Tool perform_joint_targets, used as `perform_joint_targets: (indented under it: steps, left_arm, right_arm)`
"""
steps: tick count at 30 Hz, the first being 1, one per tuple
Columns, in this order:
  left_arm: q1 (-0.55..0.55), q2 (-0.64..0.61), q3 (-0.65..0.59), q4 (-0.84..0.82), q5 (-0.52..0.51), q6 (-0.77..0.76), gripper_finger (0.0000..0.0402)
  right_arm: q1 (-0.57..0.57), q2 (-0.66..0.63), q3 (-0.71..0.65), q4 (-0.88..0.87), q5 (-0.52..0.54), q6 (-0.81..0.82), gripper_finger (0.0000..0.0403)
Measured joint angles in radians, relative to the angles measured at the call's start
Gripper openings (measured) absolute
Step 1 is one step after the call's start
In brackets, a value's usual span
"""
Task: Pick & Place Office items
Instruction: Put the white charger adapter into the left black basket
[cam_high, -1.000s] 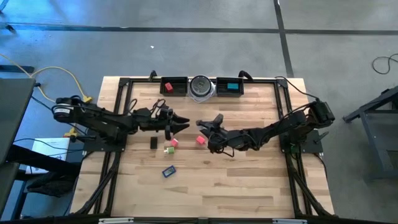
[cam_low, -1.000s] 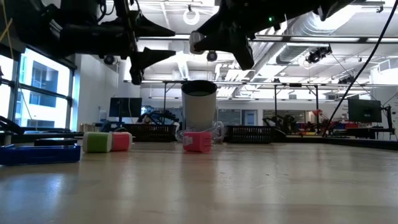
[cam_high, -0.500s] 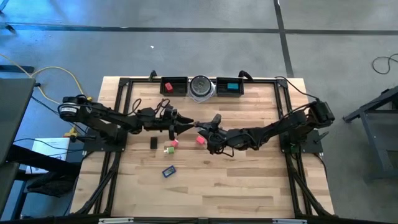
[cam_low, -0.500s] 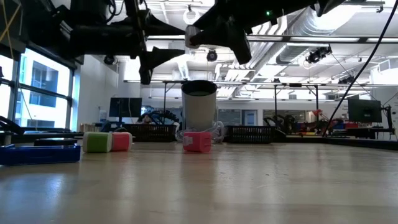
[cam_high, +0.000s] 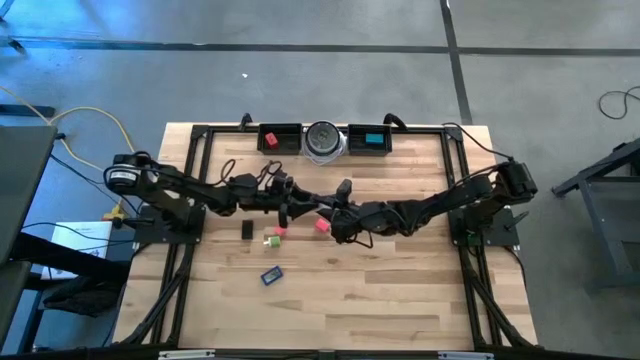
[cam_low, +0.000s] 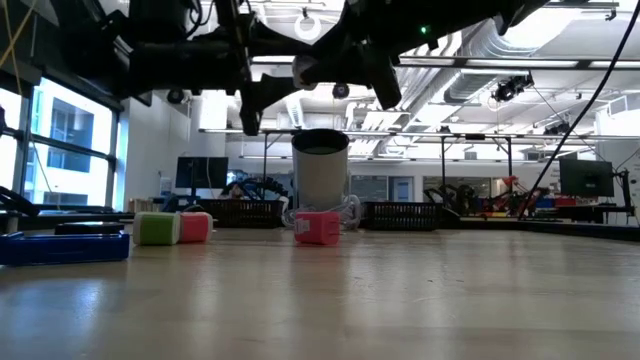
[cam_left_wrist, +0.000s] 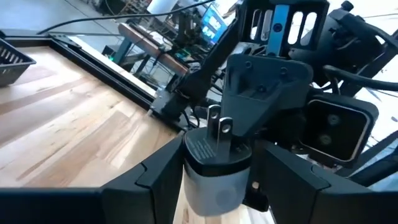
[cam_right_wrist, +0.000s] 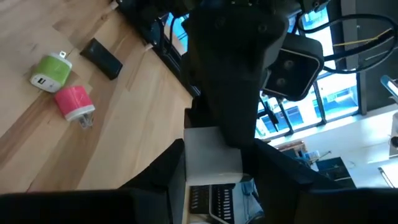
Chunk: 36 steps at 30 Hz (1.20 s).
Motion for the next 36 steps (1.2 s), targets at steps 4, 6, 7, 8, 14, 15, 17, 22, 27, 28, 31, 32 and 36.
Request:
perform_joint_targets:
  steps: [4, 6, 7, 8, 14, 15, 17, 22, 27, 28, 31, 32, 36]
  left_arm:
    - [0.0, 0.03, 0.018, 0.002, 0.0, 0.0, 0.0192]
    - [0.0, 0.041, 0.024, 0.004, 0.002, 0.0, 0.0192]
    - [-0.001, 0.042, 0.024, 0.002, 0.004, 0.0, 0.0192]
    - [-0.001, 0.042, 0.024, 0.002, 0.005, 0.0, 0.0192]
    - [-0.001, 0.042, 0.024, 0.005, 0.005, 0.0, 0.0191]
    - [-0.001, 0.042, 0.024, 0.005, 0.005, 0.0, 0.0191]
    - [-0.001, 0.042, 0.024, 0.005, 0.005, 0.0, 0.019]
    - [-0.001, 0.042, 0.024, 0.005, 0.005, 0.0, 0.019]
    - [0.008, 0.042, 0.023, 0.006, 0.005, 0.018, 0.019]
    - [0.008, 0.042, 0.023, 0.005, 0.004, 0.017, 0.019]
    - [0.009, 0.042, 0.023, 0.003, 0.005, 0.018, 0.019]
    - [0.01, 0.042, 0.023, 0.002, 0.005, 0.018, 0.019]
    - [0.017, 0.041, 0.023, -0.007, 0.0, 0.018, 0.019]
  right_arm:
    - [-0.002, 0.0, -0.001, -0.003, 0.002, 0.008, 0.0137]
    - [-0.001, 0.0, -0.001, -0.004, 0.003, 0.008, 0.0137]
    - [-0.001, 0.0, -0.001, -0.005, 0.003, 0.009, 0.0137]
    - [-0.001, 0.0, -0.001, -0.006, 0.004, 0.014, 0.0137]
    - [-0.001, 0.0, -0.001, -0.013, 0.006, 0.025, 0.0137]
    - [-0.001, 0.0, -0.001, -0.013, 0.009, 0.026, 0.0137]
    - [-0.001, 0.0, -0.001, -0.017, 0.015, 0.026, 0.0137]
    - [-0.001, 0.0, -0.001, -0.029, 0.02, 0.026, 0.0137]
    - [-0.001, 0.0, -0.001, -0.037, 0.048, 0.025, 0.0137]
    - [-0.001, 0.0, -0.001, -0.039, 0.048, 0.026, 0.0137]
    - [-0.001, 0.0, -0.001, -0.045, 0.053, 0.026, 0.0137]
    - [-0.001, 0.0, -0.001, -0.047, 0.056, 0.026, 0.0137]
    - [-0.001, 0.0, -0.003, -0.055, 0.067, 0.025, 0.0137]
